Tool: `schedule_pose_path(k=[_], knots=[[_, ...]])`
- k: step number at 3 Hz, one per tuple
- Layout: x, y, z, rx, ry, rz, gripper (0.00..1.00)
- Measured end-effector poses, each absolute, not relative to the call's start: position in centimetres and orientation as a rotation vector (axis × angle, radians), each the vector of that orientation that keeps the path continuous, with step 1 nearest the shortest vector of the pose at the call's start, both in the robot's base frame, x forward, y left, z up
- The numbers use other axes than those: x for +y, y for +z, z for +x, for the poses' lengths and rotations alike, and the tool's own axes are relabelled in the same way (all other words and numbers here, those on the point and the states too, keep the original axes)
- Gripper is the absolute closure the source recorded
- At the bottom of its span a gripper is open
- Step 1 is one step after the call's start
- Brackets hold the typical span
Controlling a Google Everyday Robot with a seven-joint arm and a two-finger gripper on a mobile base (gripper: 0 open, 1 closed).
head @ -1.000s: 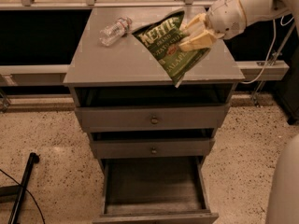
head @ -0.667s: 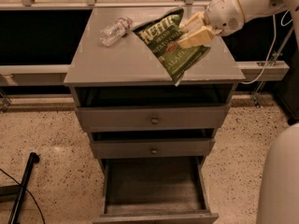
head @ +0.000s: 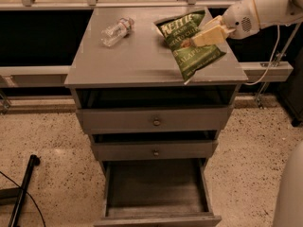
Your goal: Pick green jalapeno chip bag from bottom drawer and place on counter
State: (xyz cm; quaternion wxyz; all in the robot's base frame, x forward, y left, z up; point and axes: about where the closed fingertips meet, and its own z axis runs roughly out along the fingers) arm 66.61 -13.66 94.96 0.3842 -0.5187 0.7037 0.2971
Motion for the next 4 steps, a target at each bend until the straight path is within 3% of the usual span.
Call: schedule_pose_path(k=[3,4], knots=[[-14.2,93.5,70.1,1.884,0.683,-1.114,1.00],[-14.4,92.4,70.6,1.905,0.661,-1.070,0.74]])
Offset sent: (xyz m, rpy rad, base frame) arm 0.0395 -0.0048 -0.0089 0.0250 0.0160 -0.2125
